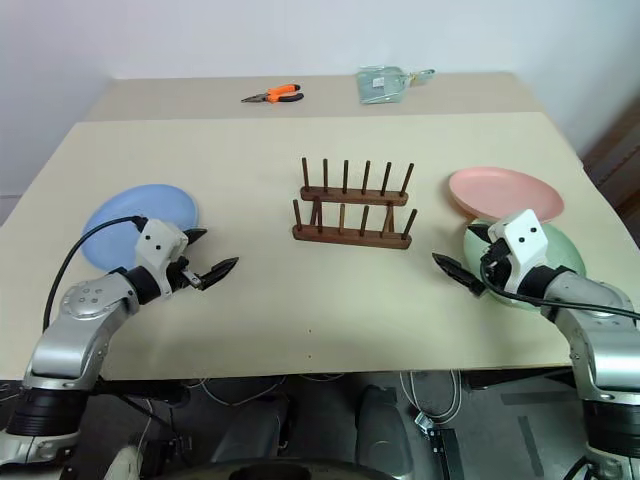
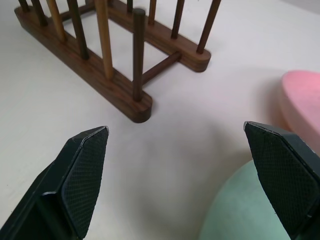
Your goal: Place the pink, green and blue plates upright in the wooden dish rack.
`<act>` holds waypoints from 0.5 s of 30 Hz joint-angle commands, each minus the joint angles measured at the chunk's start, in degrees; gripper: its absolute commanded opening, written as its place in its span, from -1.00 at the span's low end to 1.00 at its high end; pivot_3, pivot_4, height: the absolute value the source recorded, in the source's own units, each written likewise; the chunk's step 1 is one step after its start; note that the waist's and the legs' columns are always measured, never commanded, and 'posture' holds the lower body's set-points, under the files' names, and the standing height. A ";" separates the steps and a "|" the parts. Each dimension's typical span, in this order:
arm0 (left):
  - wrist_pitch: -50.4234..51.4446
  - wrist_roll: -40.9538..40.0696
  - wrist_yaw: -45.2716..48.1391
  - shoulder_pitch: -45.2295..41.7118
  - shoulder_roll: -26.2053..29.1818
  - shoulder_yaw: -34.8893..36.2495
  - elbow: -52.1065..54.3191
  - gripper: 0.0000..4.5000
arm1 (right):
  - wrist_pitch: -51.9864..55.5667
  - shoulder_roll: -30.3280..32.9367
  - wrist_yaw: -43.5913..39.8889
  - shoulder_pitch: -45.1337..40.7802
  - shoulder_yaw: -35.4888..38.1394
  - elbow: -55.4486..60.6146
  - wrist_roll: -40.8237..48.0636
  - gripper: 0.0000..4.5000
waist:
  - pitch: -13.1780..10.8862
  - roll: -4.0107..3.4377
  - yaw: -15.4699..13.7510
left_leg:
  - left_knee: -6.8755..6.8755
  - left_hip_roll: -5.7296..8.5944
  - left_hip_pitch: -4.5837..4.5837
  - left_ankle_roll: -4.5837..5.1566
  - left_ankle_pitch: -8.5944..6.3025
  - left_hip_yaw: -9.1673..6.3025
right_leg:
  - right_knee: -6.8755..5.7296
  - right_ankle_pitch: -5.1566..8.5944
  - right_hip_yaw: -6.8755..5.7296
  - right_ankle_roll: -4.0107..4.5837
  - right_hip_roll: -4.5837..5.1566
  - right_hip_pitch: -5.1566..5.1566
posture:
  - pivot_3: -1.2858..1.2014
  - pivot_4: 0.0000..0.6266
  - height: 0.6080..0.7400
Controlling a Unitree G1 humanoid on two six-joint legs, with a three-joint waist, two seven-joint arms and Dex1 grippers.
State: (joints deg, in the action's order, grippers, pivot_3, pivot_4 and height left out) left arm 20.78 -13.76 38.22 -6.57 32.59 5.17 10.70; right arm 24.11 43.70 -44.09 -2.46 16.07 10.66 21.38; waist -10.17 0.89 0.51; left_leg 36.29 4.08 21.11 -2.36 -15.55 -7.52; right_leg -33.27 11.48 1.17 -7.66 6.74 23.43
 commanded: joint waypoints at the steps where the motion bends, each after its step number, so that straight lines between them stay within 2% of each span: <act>1: -1.14 -0.10 -0.47 -1.18 -0.61 -0.30 0.99 1.00 | -2.59 -0.43 0.74 -3.06 -0.48 -0.15 -0.99 0.97 | 0.00 0.00 0.02 | 0.00 0.00 0.00 0.00 0.00 0.00 | 0.00 0.00 0.00 0.00 0.00 0.00 | 0.03 -0.52 1.00; 8: -2.33 0.40 3.76 -7.54 -2.26 -5.11 -4.96 1.00 | 0.77 -1.08 -1.31 -4.76 -1.93 2.02 2.86 0.97 | 0.00 0.00 -0.29 | 0.00 0.03 0.02 0.00 0.00 -0.05 | 0.00 -0.08 -0.05 -0.14 -0.01 -0.01 | 0.03 -0.52 1.00; 12: -6.14 3.55 10.50 -16.84 -3.25 -11.98 -16.87 1.00 | 2.13 -2.82 2.19 -2.07 -3.15 8.21 1.88 0.97 | 0.01 0.01 -1.03 | 0.05 0.04 0.03 0.00 0.01 -0.06 | -0.03 -0.09 -0.06 -0.14 -0.03 0.00 | 0.03 -0.52 1.00; 15: -11.36 6.35 14.34 -25.19 -6.19 -16.13 -29.37 1.00 | 3.12 -4.50 4.66 1.12 -3.92 13.02 1.52 0.97 | 0.02 0.01 -1.44 | 0.11 0.06 0.05 0.00 0.01 -0.05 | -0.03 -0.09 -0.06 -0.15 -0.03 -0.02 | 0.03 -0.52 1.00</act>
State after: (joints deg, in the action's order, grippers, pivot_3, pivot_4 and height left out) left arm 12.82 -9.02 50.73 -29.60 26.86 -9.69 -15.05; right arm 27.16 39.66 -40.70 -1.85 11.59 20.15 22.72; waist -10.15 0.91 -0.93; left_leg 36.43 4.16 21.21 -2.36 -15.54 -7.63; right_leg -33.29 11.40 1.09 -7.81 6.72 23.40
